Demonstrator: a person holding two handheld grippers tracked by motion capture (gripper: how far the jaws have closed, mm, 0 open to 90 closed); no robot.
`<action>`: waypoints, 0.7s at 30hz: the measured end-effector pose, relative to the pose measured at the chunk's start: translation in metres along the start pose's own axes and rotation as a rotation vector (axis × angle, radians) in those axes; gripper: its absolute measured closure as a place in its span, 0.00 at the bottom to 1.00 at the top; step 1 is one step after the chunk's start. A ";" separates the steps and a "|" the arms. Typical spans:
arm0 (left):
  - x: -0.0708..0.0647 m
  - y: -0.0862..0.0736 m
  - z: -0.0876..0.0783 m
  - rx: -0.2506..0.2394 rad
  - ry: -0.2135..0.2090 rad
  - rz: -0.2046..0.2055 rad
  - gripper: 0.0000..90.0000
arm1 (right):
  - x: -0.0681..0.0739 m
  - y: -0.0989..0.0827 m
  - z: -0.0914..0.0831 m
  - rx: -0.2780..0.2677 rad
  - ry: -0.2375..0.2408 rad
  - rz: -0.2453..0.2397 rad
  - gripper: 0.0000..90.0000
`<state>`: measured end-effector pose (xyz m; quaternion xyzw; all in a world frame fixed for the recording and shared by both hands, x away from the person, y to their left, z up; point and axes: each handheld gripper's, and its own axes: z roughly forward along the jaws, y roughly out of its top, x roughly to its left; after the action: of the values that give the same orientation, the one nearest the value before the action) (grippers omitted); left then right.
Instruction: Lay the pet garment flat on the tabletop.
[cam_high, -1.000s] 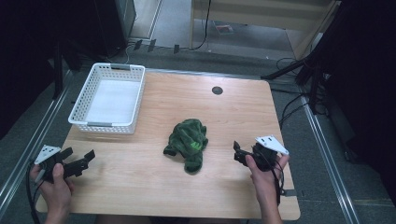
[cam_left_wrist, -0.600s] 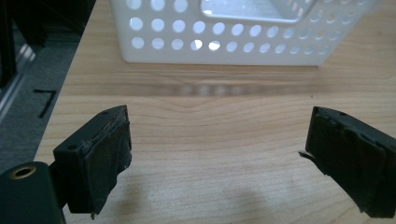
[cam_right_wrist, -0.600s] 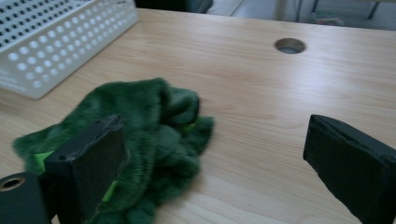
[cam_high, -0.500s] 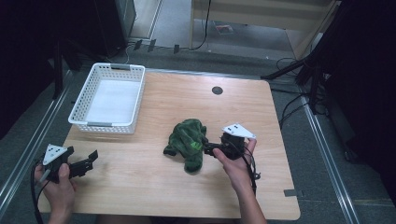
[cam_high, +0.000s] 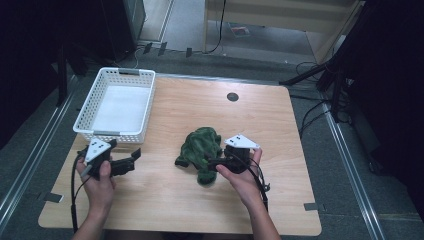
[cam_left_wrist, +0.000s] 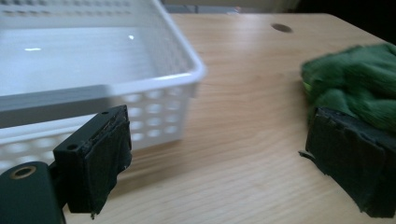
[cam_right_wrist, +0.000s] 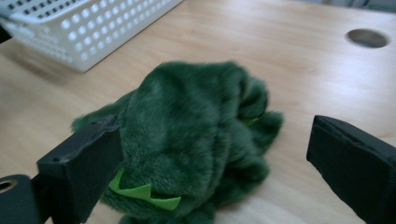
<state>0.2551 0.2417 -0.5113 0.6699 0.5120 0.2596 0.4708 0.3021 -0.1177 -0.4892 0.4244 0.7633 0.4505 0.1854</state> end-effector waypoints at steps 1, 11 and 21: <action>-0.004 -0.001 0.003 0.007 -0.009 0.016 0.08 | 0.002 -0.003 0.002 0.009 0.018 -0.002 0.03; -0.021 -0.012 0.022 0.066 -0.112 0.045 0.08 | 0.013 -0.030 0.041 0.179 0.049 -0.005 0.16; -0.025 -0.013 0.024 0.077 -0.144 0.030 0.08 | 0.011 -0.033 0.037 0.082 0.097 0.058 0.90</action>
<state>0.2612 0.2102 -0.5297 0.7122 0.4760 0.1978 0.4764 0.3049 -0.0966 -0.5353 0.4312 0.7766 0.4439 0.1176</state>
